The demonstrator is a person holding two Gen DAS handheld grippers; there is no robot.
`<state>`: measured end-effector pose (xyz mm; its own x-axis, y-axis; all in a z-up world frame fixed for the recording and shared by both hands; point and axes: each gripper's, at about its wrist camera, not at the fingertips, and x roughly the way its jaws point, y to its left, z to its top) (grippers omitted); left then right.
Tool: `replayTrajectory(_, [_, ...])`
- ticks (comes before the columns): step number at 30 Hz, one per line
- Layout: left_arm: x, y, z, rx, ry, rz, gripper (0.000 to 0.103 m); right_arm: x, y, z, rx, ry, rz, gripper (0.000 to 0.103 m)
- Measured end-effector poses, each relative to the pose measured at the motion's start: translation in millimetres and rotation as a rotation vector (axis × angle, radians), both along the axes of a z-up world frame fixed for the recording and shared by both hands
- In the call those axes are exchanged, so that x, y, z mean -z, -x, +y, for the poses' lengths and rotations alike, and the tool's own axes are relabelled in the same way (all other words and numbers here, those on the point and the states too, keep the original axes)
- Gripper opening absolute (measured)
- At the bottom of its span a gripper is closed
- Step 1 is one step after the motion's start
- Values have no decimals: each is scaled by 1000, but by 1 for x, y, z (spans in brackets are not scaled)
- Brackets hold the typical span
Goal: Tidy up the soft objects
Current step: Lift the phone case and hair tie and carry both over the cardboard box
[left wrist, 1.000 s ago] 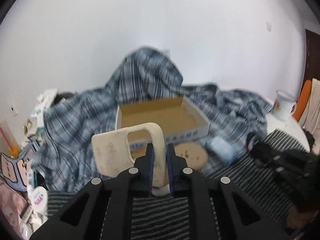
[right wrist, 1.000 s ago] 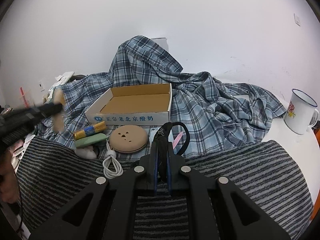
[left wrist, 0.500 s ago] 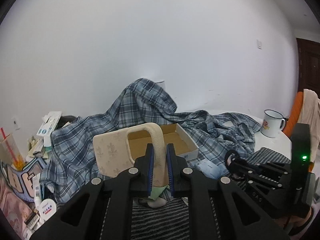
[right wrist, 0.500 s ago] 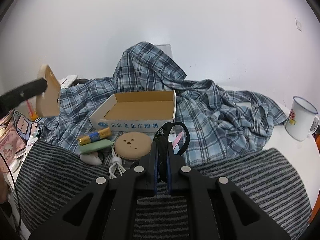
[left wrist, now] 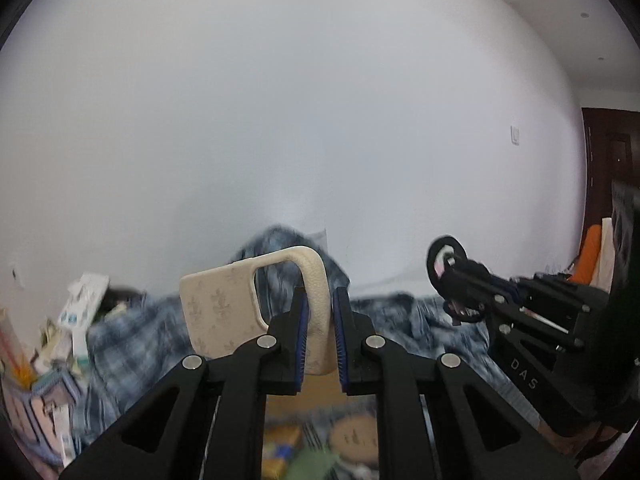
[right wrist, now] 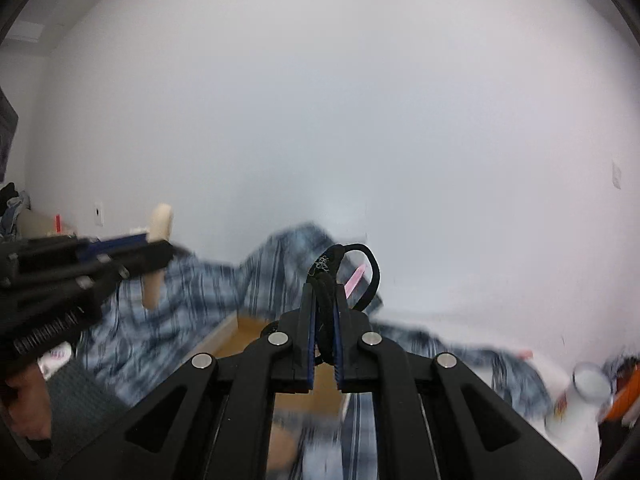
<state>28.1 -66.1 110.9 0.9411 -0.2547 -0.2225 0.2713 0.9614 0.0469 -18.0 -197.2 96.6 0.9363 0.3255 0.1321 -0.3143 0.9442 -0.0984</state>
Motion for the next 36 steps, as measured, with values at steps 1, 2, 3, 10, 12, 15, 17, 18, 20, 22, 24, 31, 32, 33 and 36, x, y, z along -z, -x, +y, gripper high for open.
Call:
replayTrajectory(1, [-8,-7,-1,-29,-1,-31,13,-9,-5,3,-5,3,-13,6])
replayTrajectory(2, [-14,-13,-2,-41,2,-50,13,-18,-8,7,-1,11,-40,6])
replayTrajectory(3, [-19,-16,-2,-39,5,-64,13,-26,-12,11,10,20,-80,6])
replayTrajectory(10, [-34,-65,3,-24,57,-69,13,-70,-52,16,-24,-75,-112,6])
replayTrajectory(12, [-22,-75,2,12,60,-53,13,-70,-65,18,-35,-96,-93,6])
replayTrajectory(15, [-5,-85,1,40,33,-50,13,-59,-87,23,-40,-91,-51,6])
replayTrajectory(17, [13,-92,1,80,17,-60,13,-45,-103,29,-53,-77,-23,6])
replayTrajectory(18, [19,-94,2,88,17,-56,13,-38,-110,32,-65,-68,-12,6])
replayTrajectory(20, [33,-111,6,69,15,-6,13,-23,-132,43,-62,-28,39,6])
replayTrajectory(22, [50,-130,13,75,35,63,13,-7,-157,52,-41,-3,119,6])
replayTrajectory(24, [63,-145,17,70,38,125,13,7,-178,55,-75,-14,203,6])
replayTrajectory(31, [120,-187,18,33,-8,350,13,29,-206,48,-161,-37,341,6])
replayTrajectory(32, [121,-189,16,36,-8,359,13,34,-207,41,-162,-34,350,6])
replayTrajectory(33, [124,-190,16,40,-6,360,13,37,-207,39,-156,-26,356,6])
replayTrajectory(36, [128,-187,16,53,-12,350,13,41,-212,43,-158,-15,362,6])
